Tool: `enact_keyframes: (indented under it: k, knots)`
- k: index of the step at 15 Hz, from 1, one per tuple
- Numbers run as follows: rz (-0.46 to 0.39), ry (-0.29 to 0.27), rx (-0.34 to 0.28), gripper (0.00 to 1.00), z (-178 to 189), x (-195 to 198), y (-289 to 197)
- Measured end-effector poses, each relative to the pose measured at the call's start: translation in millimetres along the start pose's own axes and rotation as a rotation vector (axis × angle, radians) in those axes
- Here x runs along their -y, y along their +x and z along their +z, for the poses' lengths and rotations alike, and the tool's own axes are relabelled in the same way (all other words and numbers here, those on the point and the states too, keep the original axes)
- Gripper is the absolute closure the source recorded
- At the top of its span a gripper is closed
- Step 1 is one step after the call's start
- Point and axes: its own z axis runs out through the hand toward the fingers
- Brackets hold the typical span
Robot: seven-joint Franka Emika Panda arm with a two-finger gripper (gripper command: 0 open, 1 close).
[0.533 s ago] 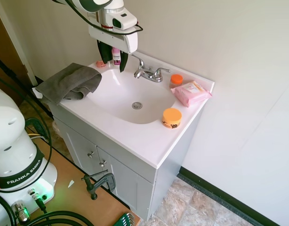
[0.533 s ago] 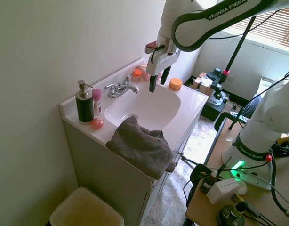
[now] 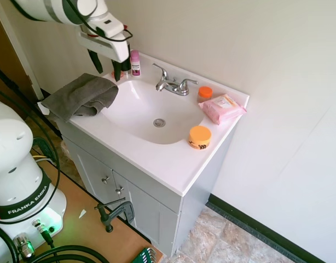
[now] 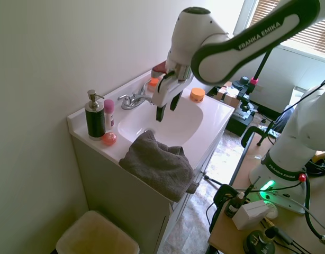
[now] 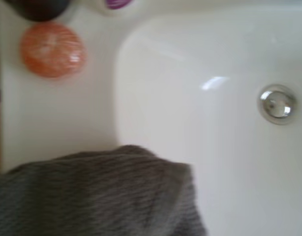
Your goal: Clean the sink
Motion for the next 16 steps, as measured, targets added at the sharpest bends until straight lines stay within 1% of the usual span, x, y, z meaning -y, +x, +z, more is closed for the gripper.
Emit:
enact_keyframes:
  k: [1,2,4,8,11,12,13,16]
  knots:
    - [-0.006,0.023,-0.013,0.00,1,9,-19]
    - [-0.009,0.033,-0.016,0.00,3,15,-34]
    - [0.004,0.032,-0.019,0.00,9,20,-53]
    - [0.024,0.000,-0.011,0.00,45,21,-81]
    - [0.046,-0.033,-0.009,0.00,80,18,-82]
    - [0.054,-0.046,0.000,1.00,89,20,-80]
    - [0.059,-0.048,0.010,1.00,93,25,-78]
    - [0.058,-0.046,0.014,1.00,94,30,-78]
